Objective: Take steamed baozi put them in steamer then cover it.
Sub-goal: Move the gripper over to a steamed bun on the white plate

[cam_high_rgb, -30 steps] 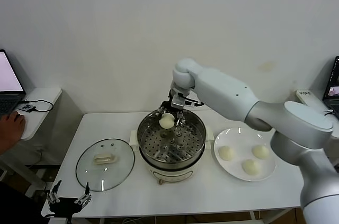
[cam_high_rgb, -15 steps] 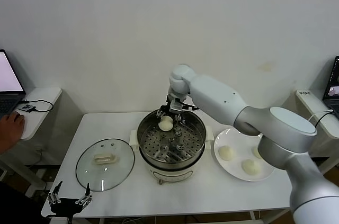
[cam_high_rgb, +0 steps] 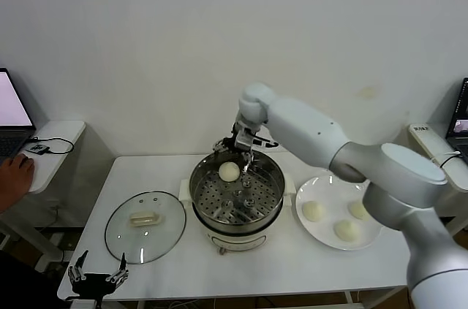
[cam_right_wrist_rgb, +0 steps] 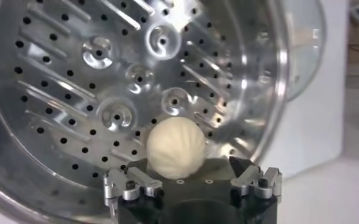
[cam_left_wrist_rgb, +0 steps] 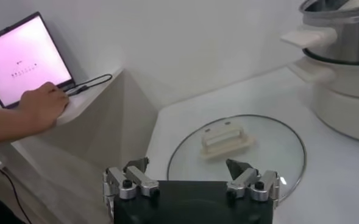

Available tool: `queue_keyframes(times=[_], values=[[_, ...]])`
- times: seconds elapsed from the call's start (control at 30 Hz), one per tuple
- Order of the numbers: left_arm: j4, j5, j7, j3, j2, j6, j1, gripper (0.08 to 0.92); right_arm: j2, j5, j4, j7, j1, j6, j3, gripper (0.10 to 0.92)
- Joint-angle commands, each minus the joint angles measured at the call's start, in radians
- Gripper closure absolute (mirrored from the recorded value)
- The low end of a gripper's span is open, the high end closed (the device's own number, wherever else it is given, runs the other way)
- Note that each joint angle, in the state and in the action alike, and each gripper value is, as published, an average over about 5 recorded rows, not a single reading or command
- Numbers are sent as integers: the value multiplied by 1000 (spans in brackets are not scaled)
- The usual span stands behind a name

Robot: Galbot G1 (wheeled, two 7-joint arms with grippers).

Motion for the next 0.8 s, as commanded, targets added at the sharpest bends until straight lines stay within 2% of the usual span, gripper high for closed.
queue_keyframes(times=[0.03, 0.17, 0.3, 0.53, 0.8], values=[[-20, -3, 3, 2, 11, 2, 2, 177, -290, 511, 244, -95, 128, -596, -26, 203], [-23, -3, 3, 9, 21, 3, 3, 177, -439, 567, 338, -85, 131, -840, -17, 203], [-20, -2, 3, 15, 30, 3, 9, 177, -558, 531, 408, -109, 114, -956, -8, 203], [-17, -2, 3, 15, 41, 3, 15, 177, -736, 418, 504, -139, 46, -981, -6, 203], [-41, -9, 6, 17, 34, 4, 31, 177, -757, 268, 507, -135, -136, -947, 85, 203]])
